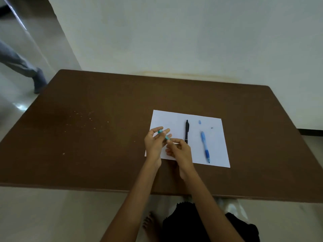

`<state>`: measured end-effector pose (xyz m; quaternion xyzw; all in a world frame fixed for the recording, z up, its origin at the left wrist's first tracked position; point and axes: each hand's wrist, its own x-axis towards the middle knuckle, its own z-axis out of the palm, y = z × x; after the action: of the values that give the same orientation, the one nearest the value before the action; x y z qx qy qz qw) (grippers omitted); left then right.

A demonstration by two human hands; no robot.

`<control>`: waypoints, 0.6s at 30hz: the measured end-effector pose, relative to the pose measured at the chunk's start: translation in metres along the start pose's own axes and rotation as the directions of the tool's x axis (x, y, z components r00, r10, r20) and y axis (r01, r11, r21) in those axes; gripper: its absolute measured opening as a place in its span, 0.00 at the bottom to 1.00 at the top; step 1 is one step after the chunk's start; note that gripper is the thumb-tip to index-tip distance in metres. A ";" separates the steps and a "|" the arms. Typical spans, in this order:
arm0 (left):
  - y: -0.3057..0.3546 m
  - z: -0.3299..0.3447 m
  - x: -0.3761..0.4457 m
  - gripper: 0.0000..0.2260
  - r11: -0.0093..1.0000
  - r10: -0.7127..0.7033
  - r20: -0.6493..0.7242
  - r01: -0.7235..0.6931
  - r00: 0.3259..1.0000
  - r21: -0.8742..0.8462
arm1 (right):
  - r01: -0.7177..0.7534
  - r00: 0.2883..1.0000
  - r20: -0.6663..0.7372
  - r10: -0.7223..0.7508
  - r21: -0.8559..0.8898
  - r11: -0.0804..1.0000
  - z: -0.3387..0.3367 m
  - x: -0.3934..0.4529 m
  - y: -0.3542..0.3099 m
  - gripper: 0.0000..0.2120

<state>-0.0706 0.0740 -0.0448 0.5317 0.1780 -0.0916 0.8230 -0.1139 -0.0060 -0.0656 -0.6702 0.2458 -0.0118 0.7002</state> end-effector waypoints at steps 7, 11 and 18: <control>-0.017 0.012 -0.012 0.06 0.991 -0.093 0.102 0.102 0.990 -0.087 | -0.211 0.976 0.083 0.200 0.574 0.791 -0.012 -0.005 -0.003 0.11; -0.025 -0.005 -0.006 0.20 0.921 -0.173 0.266 0.251 0.948 -0.297 | -0.175 0.984 0.071 0.164 0.556 0.813 -0.016 -0.004 -0.002 0.11; -0.030 -0.025 0.014 0.27 0.816 -0.197 0.377 0.364 0.905 -0.449 | -0.071 0.995 0.078 0.057 0.203 0.977 -0.006 0.007 -0.001 0.16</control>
<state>-0.0726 0.0846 -0.0852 0.2409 0.1404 -0.2462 0.9283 -0.1096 -0.0136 -0.0666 -0.5859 0.2396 0.0093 0.7741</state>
